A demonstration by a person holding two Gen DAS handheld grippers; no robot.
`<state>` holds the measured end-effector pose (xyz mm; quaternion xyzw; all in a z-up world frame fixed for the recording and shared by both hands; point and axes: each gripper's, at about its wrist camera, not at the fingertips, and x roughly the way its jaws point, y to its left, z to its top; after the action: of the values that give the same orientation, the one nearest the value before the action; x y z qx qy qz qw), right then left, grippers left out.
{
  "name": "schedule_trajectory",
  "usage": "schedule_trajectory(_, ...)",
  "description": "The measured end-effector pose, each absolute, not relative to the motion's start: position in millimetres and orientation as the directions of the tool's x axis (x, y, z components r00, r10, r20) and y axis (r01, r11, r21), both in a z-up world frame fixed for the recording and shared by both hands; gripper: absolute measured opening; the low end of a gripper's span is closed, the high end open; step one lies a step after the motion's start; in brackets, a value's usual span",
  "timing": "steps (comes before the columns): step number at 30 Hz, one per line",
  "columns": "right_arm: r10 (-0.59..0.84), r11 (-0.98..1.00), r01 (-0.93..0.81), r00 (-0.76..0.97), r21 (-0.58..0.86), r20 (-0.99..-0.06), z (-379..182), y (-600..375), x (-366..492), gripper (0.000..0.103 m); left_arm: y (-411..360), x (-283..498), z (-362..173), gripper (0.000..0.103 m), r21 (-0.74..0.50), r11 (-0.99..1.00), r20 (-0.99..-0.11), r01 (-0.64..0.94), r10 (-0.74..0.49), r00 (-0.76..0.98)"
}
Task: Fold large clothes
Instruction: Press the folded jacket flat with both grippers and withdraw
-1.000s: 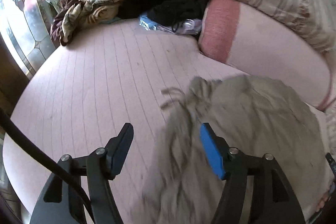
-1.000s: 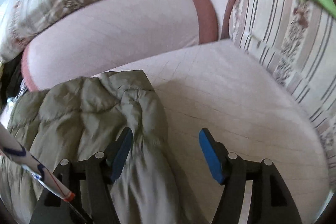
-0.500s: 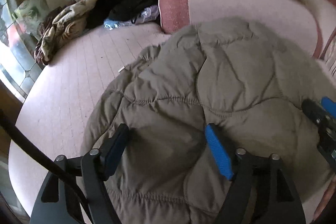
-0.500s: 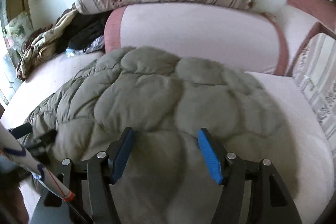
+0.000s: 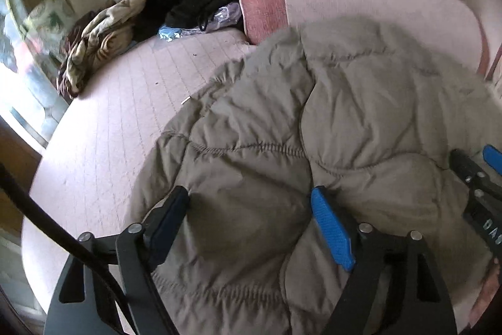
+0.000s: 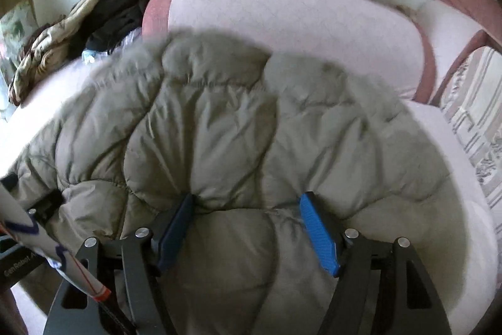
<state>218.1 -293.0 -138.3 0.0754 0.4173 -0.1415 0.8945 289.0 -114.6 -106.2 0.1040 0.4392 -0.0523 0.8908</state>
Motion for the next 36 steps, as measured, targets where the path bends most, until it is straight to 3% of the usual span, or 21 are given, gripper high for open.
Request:
schedule_trajectory(4, -0.226, 0.927, 0.373, 0.655, 0.048, -0.721, -121, -310, 180, 0.075, -104, 273, -108, 0.08, 0.148, 0.973, -0.772, 0.179, 0.001, 0.636)
schedule_trajectory(7, -0.263, 0.915, 0.403, 0.605, 0.004, -0.752, -147, -325, 168, 0.076, -109, 267, -120, 0.081, 0.198, 0.961, -0.739, 0.191, 0.019, 0.673)
schedule_trajectory(10, -0.217, 0.911, 0.406, 0.619, 0.071, -0.755, -164, -339, 164, 0.081, -115, 267, -121, 0.081, 0.232, 0.955, -0.723, 0.185, 0.043, 0.689)
schedule_trajectory(16, -0.268, 0.91, 0.415, 0.593, 0.003, -0.759, -153, -332, 163, 0.083, -101, 256, -103, 0.079, 0.2, 0.962, -0.739, 0.184, 0.025, 0.673)
schedule_trajectory(24, -0.298, 0.889, 0.458, 0.594, 0.009, -0.747, -139, -353, 85, 0.083, -71, 204, -79, 0.079, 0.19, 0.966, -0.705, 0.175, 0.011, 0.709)
schedule_trajectory(36, -0.289, 0.745, 0.644, 0.544, 0.171, -0.788, -132, -441, -11, 0.087, -53, 172, -64, 0.079, 0.16, 0.971, -0.707, 0.175, -0.011, 0.707)
